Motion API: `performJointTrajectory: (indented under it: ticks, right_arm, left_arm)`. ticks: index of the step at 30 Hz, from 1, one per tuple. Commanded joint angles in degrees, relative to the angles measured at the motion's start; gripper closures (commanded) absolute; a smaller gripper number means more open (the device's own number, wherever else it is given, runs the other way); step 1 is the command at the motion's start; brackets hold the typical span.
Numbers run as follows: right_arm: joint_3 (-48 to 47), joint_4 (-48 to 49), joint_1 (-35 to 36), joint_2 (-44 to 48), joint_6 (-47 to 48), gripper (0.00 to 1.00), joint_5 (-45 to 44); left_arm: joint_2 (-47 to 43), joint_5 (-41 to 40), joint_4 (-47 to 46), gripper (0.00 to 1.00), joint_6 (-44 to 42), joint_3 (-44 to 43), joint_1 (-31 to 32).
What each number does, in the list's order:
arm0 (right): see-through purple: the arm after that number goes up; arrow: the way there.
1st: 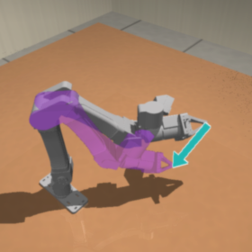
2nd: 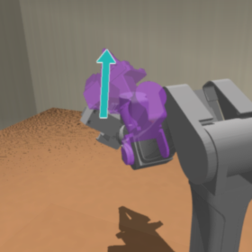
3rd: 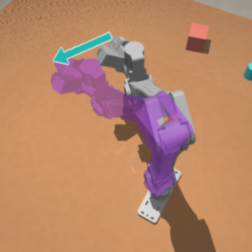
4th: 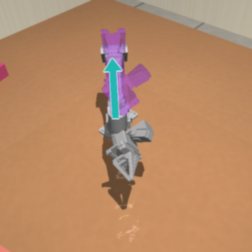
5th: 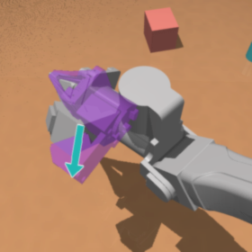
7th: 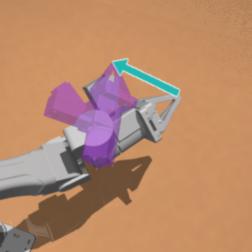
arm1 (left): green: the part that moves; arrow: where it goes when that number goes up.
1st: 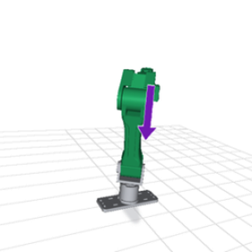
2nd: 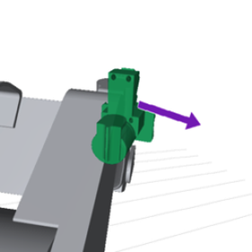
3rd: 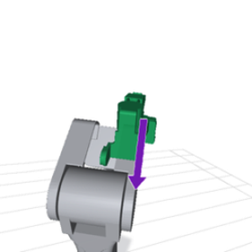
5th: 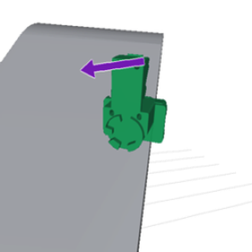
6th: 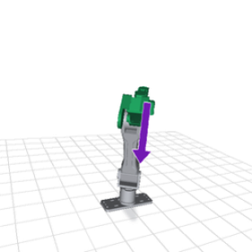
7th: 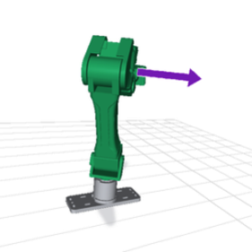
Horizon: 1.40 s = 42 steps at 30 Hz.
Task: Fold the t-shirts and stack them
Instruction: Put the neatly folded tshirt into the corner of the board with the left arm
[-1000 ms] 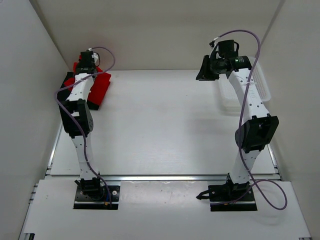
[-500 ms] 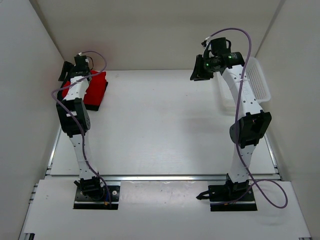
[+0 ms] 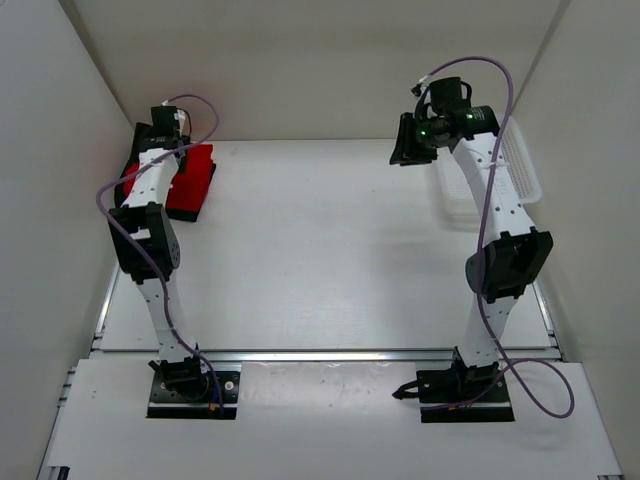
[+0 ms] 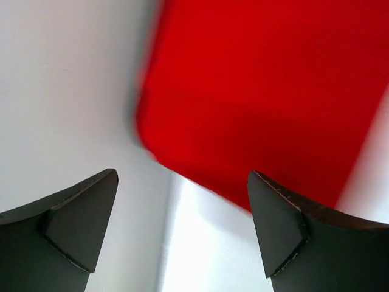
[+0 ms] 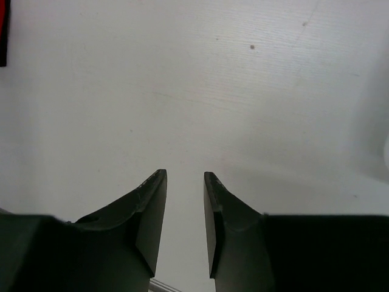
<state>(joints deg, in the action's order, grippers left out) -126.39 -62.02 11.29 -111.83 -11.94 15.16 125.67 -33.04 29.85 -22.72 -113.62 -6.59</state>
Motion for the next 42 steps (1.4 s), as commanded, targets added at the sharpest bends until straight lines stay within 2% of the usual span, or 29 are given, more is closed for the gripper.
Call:
performJointTrajectory:
  ticks: [1,2,3,5,6,8,11,13,15,19,24,29,39,42]
  right_arm:
    - [4.8,-0.9,-3.7,8.6,1.9,0.71,-2.3]
    - [8.1,-1.2,-4.9,10.8,1.8,0.69,-2.5]
    - [11.4,-1.2,-5.6,12.5,1.7,0.63,-3.2]
    - [17.1,-1.3,-4.3,16.6,2.6,0.4,-7.0]
    - [21.4,-1.1,-3.1,19.0,3.3,0.26,-7.9]
    - [27.8,-0.9,-1.8,22.9,3.9,0.01,-7.4]
    - [37.8,-1.3,0.0,28.4,3.3,0.01,-7.7]
    - [44.5,-3.2,1.8,32.2,3.6,0.01,-9.6]
    - [48.0,-4.1,2.7,35.3,3.9,0.01,-8.9]
    - [54.8,-5.8,-0.2,42.1,3.4,0.01,-6.2]
    - [60.3,-8.3,-0.9,48.2,3.0,0.01,-6.9]
    - [65.8,-8.6,-2.9,53.3,2.7,0.01,-3.6]
    - [63.4,-9.6,-0.7,53.6,2.6,0.01,-3.8]
    - [62.9,-9.4,-2.0,53.9,3.5,0.0,-3.3]
  left_arm:
    - [-15.7,24.4,12.0,0.01,9.3,5.8,5.9]
    - [-18.8,27.7,13.3,0.01,9.4,10.2,10.8]
    - [-21.3,28.8,14.7,0.01,9.8,14.5,12.6]
    - [-24.6,32.7,16.8,0.01,8.8,21.1,20.5]
    - [-26.9,34.9,17.5,0.01,7.9,25.7,22.4]
    - [-29.6,34.6,18.4,0.01,6.5,31.0,29.6]
    - [-32.9,40.6,21.5,0.02,4.9,36.8,36.1]
    - [-36.0,43.4,21.0,0.01,6.4,40.7,38.2]
    - [-38.2,50.8,21.5,0.01,6.1,44.0,39.4]
    - [-42.6,57.9,22.5,0.01,7.0,53.3,39.3]
    - [-47.6,66.2,22.5,0.02,6.9,63.7,34.1]
    - [-50.9,65.2,22.2,0.01,6.5,64.1,30.1]
    - [-54.2,65.1,22.6,0.01,5.7,64.4,27.4]
    - [-54.6,64.9,22.3,0.01,5.8,64.4,27.9]
